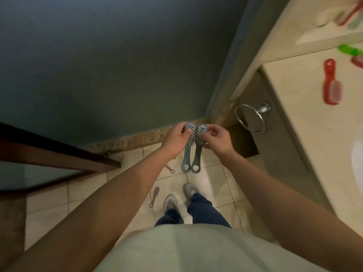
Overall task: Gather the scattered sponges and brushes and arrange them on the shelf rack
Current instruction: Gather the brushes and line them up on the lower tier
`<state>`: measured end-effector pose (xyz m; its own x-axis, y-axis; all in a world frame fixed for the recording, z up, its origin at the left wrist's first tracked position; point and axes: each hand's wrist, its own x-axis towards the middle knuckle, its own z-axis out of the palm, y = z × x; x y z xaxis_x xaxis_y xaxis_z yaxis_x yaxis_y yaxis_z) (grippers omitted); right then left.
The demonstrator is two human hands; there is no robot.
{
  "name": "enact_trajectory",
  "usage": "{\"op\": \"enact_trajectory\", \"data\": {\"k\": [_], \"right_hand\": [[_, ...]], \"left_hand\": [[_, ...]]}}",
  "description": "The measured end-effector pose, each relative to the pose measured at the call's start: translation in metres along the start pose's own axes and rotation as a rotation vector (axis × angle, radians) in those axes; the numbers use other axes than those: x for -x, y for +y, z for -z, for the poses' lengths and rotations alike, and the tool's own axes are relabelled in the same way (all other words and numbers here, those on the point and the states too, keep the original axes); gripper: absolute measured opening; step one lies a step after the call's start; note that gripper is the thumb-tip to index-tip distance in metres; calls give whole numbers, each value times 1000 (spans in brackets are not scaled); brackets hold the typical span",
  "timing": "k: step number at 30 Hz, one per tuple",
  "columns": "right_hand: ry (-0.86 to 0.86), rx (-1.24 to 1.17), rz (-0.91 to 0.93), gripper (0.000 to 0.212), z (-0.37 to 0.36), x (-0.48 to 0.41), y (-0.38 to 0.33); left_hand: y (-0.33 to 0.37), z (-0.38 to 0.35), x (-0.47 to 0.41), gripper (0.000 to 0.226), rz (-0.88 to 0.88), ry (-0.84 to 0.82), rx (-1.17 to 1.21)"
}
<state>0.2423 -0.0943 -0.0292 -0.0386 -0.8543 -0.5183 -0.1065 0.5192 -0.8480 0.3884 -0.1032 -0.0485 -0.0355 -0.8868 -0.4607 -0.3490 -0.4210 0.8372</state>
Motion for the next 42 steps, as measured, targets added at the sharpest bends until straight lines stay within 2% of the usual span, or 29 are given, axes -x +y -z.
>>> {"op": "enact_trajectory", "data": {"k": [4, 11, 13, 17, 24, 32, 36, 40, 42], "right_hand": [[83, -85, 75, 17, 31, 23, -14], [330, -343, 112, 17, 81, 74, -35], [394, -349, 117, 13, 95, 90, -35], [572, -346, 113, 23, 124, 118, -31], [807, -406, 115, 37, 178, 172, -19], [942, -554, 100, 36, 246, 223, 9], [999, -496, 76, 56, 292, 246, 31], [1075, -443, 99, 51, 350, 271, 54], [1106, -468, 101, 51, 383, 283, 66]], "left_hand": [[41, -15, 10, 12, -33, -83, 8], [107, -50, 22, 17, -37, -293, 23], [122, -65, 29, 22, -37, -360, 8], [149, -98, 49, 16, -65, -504, 17], [185, -164, 88, 33, -94, -680, -22], [201, -250, 130, 73, -235, -903, -184], [209, -301, 146, 81, -304, -963, -232], [218, -365, 168, 87, -352, -1033, -251], [224, -400, 182, 76, -370, -1041, -252]]}}
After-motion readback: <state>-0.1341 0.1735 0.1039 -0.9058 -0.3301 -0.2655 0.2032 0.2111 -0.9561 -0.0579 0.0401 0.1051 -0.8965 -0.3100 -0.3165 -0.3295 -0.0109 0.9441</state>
